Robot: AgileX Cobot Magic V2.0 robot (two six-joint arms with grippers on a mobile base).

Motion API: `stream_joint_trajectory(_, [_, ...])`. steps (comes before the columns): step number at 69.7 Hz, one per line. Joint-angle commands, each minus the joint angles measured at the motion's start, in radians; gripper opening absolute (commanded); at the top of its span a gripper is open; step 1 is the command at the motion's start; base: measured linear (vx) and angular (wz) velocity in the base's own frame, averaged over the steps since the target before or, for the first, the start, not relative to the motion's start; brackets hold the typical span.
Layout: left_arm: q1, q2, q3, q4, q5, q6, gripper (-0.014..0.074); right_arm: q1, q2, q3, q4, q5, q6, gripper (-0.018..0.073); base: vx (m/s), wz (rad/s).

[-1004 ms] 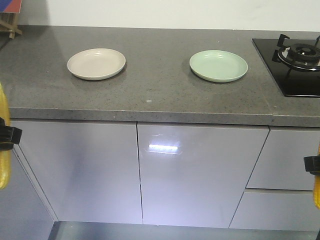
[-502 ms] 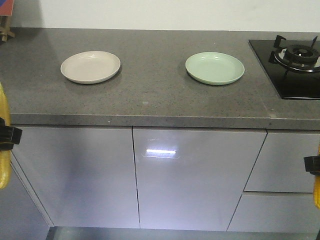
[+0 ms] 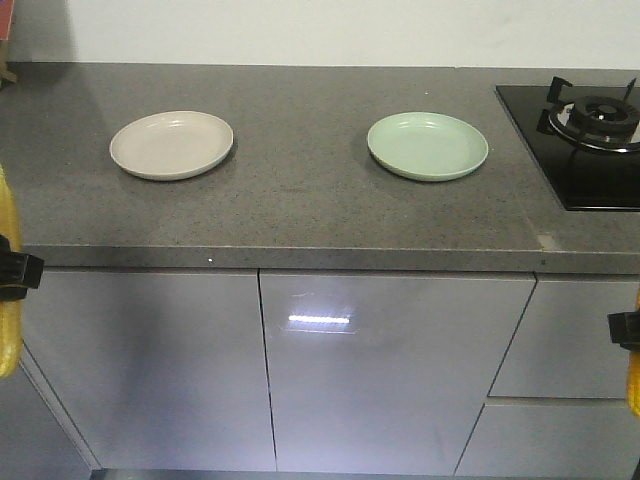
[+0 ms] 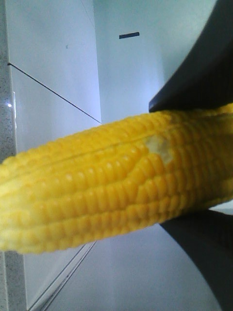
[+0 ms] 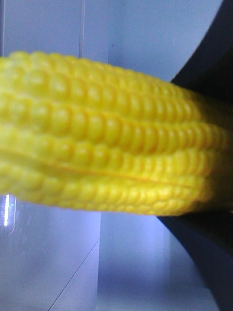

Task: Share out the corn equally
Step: 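Approach the two empty plates, keeping both cobs gripped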

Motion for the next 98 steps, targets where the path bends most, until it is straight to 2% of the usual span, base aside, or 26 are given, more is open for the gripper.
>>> stream_joint_trajectory(1, [0.000, -0.024, -0.027, 0.002, -0.044, -0.010, 0.0217, -0.006, -0.018, -0.024, 0.003, -0.042, -0.001, 0.0194, 0.08, 0.00])
stream_joint_trajectory(98, [0.000, -0.024, -0.027, 0.002, -0.044, -0.010, 0.0217, -0.006, -0.018, -0.024, 0.003, -0.041, -0.001, 0.0194, 0.07, 0.00])
